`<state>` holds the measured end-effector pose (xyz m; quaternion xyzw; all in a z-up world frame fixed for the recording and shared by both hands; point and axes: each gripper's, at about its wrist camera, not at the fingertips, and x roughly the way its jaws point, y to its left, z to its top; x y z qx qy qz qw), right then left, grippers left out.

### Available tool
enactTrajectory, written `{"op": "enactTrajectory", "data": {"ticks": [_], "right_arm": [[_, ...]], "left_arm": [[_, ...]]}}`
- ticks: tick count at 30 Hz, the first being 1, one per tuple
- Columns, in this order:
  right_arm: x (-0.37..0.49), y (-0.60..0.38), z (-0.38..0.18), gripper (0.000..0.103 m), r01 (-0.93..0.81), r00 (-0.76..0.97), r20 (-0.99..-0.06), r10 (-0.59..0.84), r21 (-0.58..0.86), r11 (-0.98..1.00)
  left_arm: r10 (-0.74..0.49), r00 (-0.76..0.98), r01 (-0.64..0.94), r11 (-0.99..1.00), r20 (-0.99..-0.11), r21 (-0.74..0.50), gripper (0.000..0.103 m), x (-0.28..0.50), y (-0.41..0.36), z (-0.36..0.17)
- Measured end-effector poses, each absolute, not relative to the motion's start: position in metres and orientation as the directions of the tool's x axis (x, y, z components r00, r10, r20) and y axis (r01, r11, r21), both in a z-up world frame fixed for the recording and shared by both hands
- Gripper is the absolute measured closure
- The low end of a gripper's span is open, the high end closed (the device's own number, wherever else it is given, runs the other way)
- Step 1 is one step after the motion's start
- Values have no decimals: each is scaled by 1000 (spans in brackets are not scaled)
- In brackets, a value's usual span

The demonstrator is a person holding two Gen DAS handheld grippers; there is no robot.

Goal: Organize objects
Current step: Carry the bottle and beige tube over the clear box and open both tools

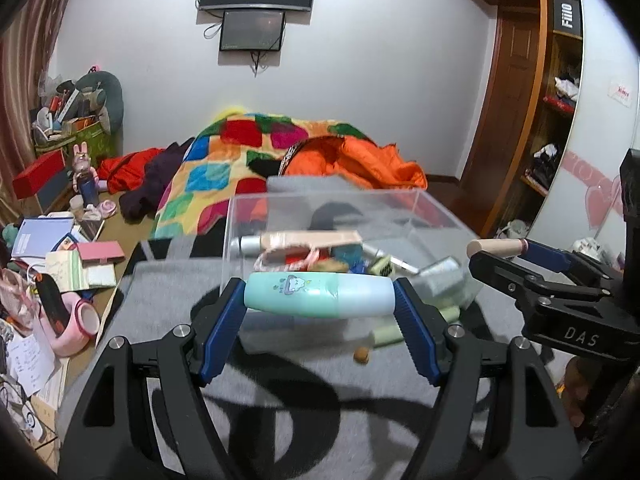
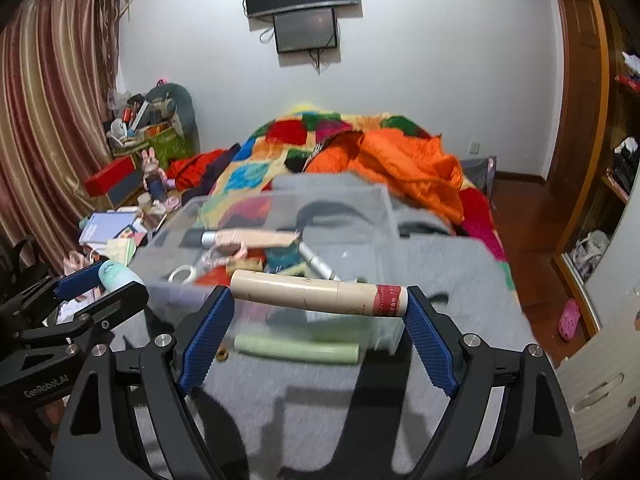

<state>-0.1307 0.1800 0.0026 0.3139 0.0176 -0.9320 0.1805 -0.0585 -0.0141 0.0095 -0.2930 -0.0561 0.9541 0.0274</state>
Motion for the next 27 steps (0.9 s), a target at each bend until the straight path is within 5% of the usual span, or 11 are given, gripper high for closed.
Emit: {"op": "enactTrajectory", "data": {"ticks": [27], "right_arm": [[-181, 145, -29, 20, 424, -662, -657, -360, 68, -903]], "left_arm": [[152, -756, -3, -973, -636, -229, 30, -117, -40, -18]]}}
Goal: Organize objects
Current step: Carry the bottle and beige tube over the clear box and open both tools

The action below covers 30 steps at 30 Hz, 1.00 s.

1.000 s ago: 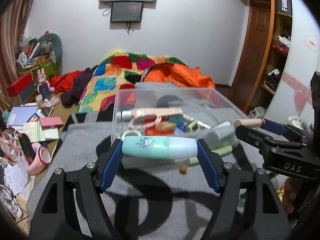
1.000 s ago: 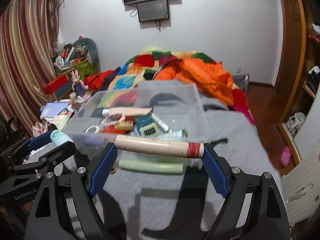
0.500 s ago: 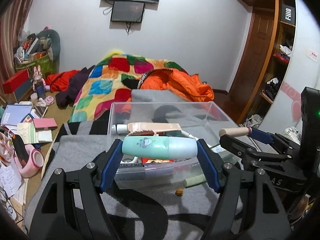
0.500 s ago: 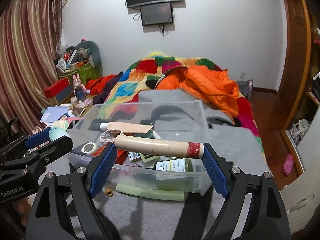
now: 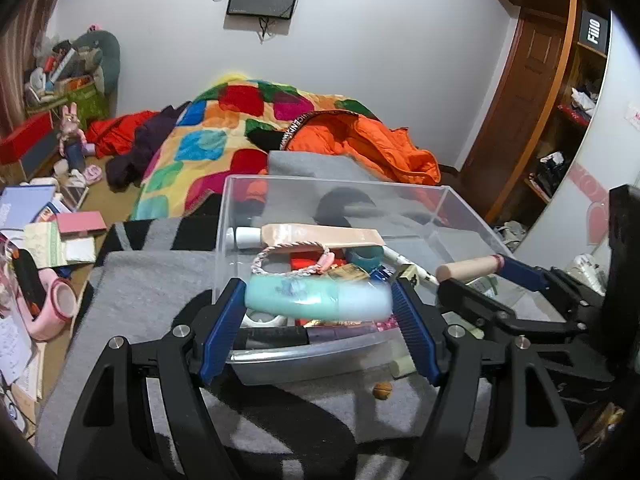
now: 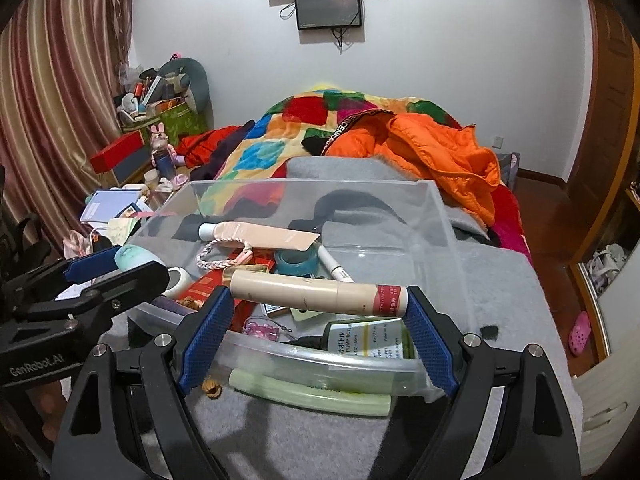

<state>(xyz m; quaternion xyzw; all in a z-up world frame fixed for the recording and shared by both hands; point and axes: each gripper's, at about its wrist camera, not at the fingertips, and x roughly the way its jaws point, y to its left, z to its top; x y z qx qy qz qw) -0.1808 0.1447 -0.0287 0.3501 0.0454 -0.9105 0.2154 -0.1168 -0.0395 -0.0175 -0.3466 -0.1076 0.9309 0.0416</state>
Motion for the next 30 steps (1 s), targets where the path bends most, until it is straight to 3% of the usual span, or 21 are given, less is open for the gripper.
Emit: {"op": "enactTrajectory", "data": {"ticks": [22, 30], "right_arm": [[-161, 165, -14, 17, 422, -677, -639, -365, 70, -904], [-149, 183, -24, 16, 391, -648, -660, -380, 140, -910]], "left_arm": [[118, -792, -23, -986, -599, -163, 28, -82, -28, 5], [139, -779, -42, -984, -612, -170, 29, -65, -10, -11]]}}
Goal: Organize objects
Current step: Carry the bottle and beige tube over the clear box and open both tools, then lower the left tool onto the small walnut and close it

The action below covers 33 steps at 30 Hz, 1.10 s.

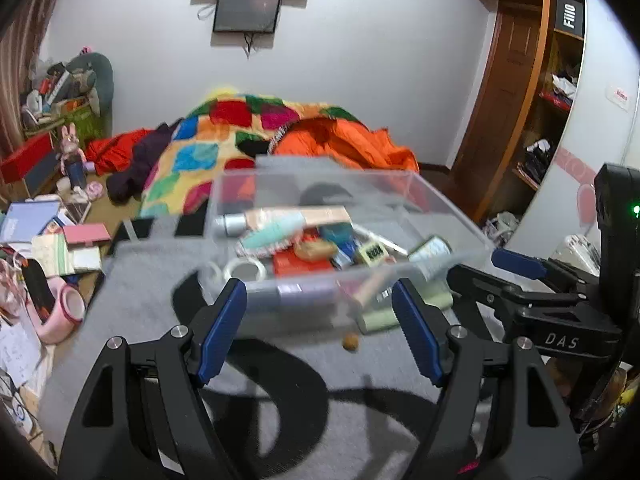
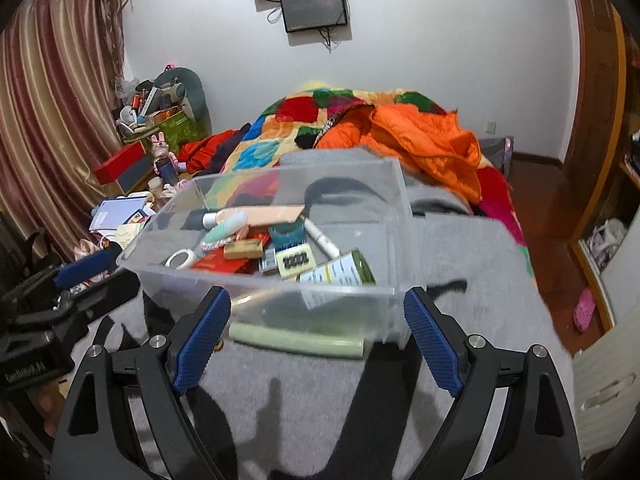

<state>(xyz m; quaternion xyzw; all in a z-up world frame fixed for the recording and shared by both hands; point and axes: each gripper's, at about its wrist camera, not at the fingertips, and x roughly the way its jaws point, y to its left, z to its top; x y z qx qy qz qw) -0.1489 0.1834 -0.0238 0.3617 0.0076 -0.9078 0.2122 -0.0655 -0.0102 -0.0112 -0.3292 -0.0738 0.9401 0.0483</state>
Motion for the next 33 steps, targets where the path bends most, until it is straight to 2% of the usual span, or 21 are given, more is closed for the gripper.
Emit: {"op": "enactTrajectory", "data": {"ticks": [5, 9, 16, 20, 21, 25, 33], "right_arm": [[-142, 185, -35, 16, 388, -633, -682, -367, 131, -912], [-142, 189, -44, 16, 380, -619, -702, -353, 125, -916], [-145, 192, -60, 16, 377, -583, -736, -345, 130, -917], [-148, 189, -67, 16, 380, -570, -750, -335, 121, -917], [-148, 188, -68, 16, 381, -569, -753, -331, 115, -917], [-149, 186, -70, 16, 394, -569, -749, -339, 113, -912], [-161, 181, -79, 16, 431, -497, -754, -431, 217, -876]], "left_arm": [[168, -720, -64, -982, -673, -177, 44, -71, 3, -40], [160, -676, -86, -987, -720, -138, 54, -86, 14, -59], [154, -621, -118, -988, -769, -103, 64, -100, 27, -79], [155, -624, -137, -987, -766, -88, 88, -101, 31, -80], [158, -627, -140, -986, -763, -89, 91, -100, 32, -80], [166, -640, -134, -986, -750, -104, 91, -97, 27, -78], [161, -637, -94, -987, -754, -131, 91, -103, 15, -75]]}}
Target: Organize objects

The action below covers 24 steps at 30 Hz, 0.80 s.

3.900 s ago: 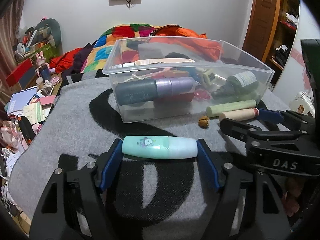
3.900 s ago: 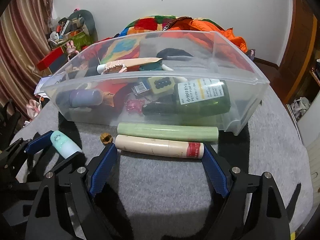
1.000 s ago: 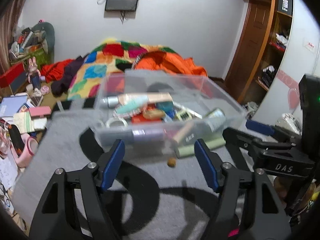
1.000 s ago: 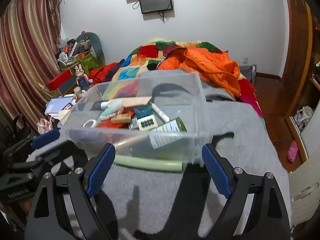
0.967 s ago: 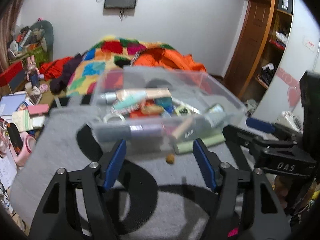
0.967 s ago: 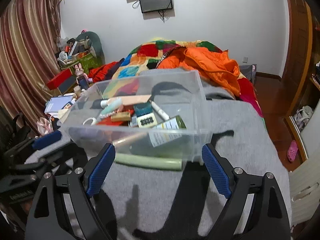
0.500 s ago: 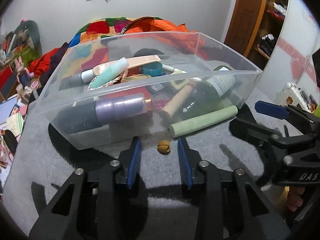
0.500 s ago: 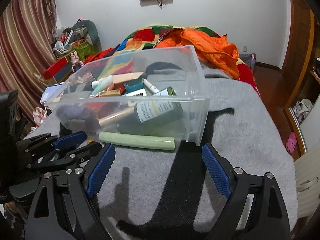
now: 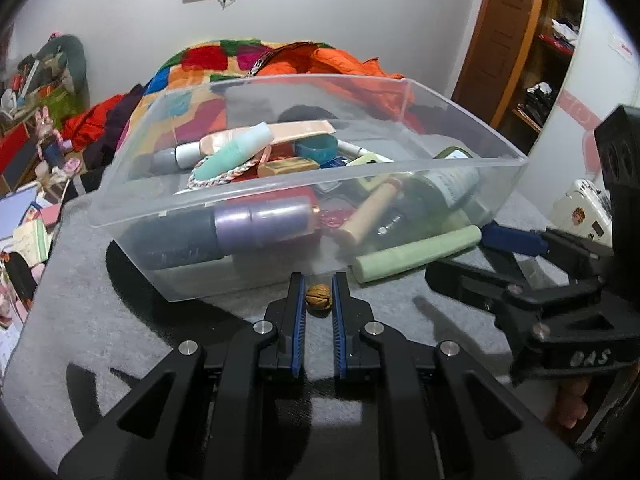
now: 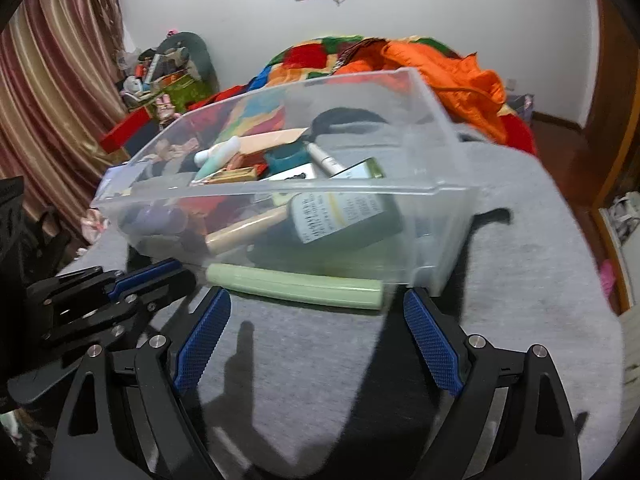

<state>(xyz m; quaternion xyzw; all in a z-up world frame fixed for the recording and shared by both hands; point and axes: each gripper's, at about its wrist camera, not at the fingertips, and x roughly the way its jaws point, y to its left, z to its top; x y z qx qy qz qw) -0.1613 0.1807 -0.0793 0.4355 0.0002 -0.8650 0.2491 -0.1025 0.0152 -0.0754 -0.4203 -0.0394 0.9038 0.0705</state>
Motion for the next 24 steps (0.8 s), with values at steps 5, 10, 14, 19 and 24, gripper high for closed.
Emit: {"op": "enactTrajectory", "data": {"ticks": [5, 10, 14, 19, 24], "right_arm": [[-160, 176, -81, 14, 475, -452, -739, -500, 275, -836], [-155, 178, -80, 14, 489, -439, -734, -518, 289, -823], [-141, 179, -77, 14, 525, -416, -738, -532, 283, -803], [-116, 177, -74, 16, 594, -391, -750, -534, 237, -768], [-117, 176, -71, 16, 582, -448, -758, -475, 157, -798]], "left_arm": [[155, -623, -104, -988, -767, -115, 91, -107, 22, -78], [187, -617, -107, -982, -764, -154, 91, -104, 18, -76], [207, -619, -122, -978, -757, -167, 91, -90, 16, -72], [230, -609, -132, -973, -759, -188, 91, -69, 8, -73], [218, -621, -101, -975, -752, -199, 91, -65, -5, -70]]}}
